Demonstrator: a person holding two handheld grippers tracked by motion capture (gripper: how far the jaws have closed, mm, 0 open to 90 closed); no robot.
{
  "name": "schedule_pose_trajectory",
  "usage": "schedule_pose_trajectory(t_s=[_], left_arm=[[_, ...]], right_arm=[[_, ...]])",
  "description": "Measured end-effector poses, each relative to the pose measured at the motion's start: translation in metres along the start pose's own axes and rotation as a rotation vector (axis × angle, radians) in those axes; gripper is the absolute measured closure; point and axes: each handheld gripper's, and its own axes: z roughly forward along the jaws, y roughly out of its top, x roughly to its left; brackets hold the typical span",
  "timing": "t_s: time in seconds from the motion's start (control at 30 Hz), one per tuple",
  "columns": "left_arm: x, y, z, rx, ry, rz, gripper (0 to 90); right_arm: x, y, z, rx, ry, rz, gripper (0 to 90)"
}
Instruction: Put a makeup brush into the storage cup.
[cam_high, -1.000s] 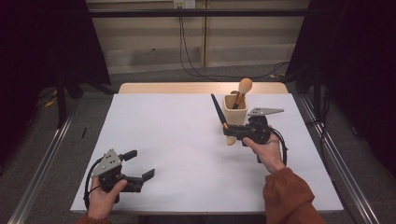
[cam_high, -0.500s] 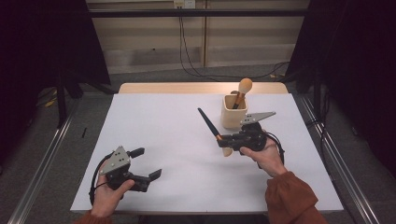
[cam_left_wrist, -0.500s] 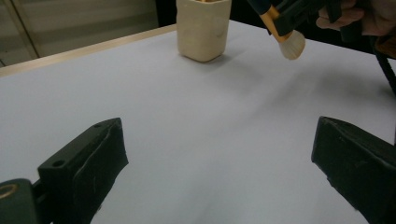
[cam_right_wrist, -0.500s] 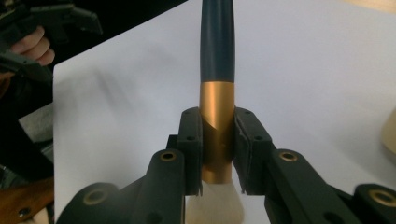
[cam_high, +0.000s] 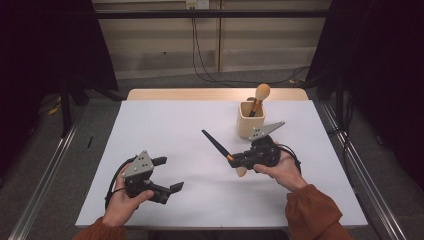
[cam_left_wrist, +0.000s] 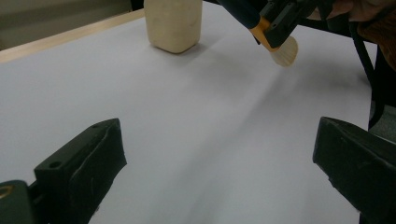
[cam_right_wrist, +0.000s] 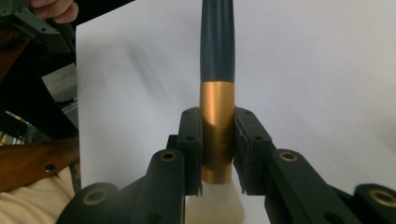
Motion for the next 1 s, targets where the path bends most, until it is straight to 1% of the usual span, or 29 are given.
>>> schedule_pose_trajectory(t_s=[0.1,0.17,0.2,0.27,0.33,0.47,0.53,0.6,0.63,0.67,0.73,0.8,0.87,0.9,1.0], left_arm=[[0.001,0.003,0.001,-0.001,0.006,0.002,2.2],[0.002,0.005,0.001,0.009,0.01,0.015,2.2],[0.001,0.005,0.001,0.007,0.007,0.014,2.2],[0.003,0.006,0.0,0.015,0.006,0.024,2.3],[0.003,0.007,0.001,0.02,0.003,0.02,2.3],[0.004,0.008,0.002,0.034,0.002,0.026,2.3],[0.004,0.009,0.002,0.05,0.004,0.036,2.6],[0.003,0.011,0.004,0.069,-0.004,0.056,4.6],[0.003,0.012,0.004,0.076,-0.006,0.073,4.5],[0.002,0.013,0.005,0.08,-0.01,0.073,4.0],[-0.001,0.014,0.008,0.097,-0.033,0.076,4.3],[-0.003,0.016,0.011,0.116,-0.044,0.088,4.3],[-0.003,0.018,0.013,0.128,-0.046,0.101,4.2],[-0.003,0.019,0.013,0.134,-0.041,0.114,4.1],[-0.001,0.021,0.015,0.145,-0.043,0.114,3.4]], right_arm=[[0.001,0.001,0.001,0.015,0.014,-0.01,74.6],[0.003,0.001,0.003,0.044,0.024,-0.022,74.6],[0.004,0.002,0.004,0.055,0.026,-0.025,74.6],[0.006,0.002,0.006,0.077,0.035,-0.036,74.6],[0.008,0.003,0.008,0.1,0.044,-0.047,74.6],[0.014,0.006,0.012,0.139,0.066,-0.071,74.6],[0.017,0.007,0.015,0.165,0.069,-0.087,74.6],[0.018,0.007,0.017,0.185,0.079,-0.101,74.6],[0.018,0.007,0.018,0.196,0.077,-0.101,74.6],[0.017,0.007,0.019,0.204,0.082,-0.098,74.6],[0.015,0.006,0.021,0.215,0.084,-0.099,74.6],[0.016,0.005,0.023,0.236,0.099,-0.103,74.6],[0.018,0.005,0.025,0.256,0.111,-0.119,74.6],[0.019,0.006,0.025,0.266,0.115,-0.125,74.6],[0.023,0.007,0.027,0.298,0.13,-0.14,74.6]])
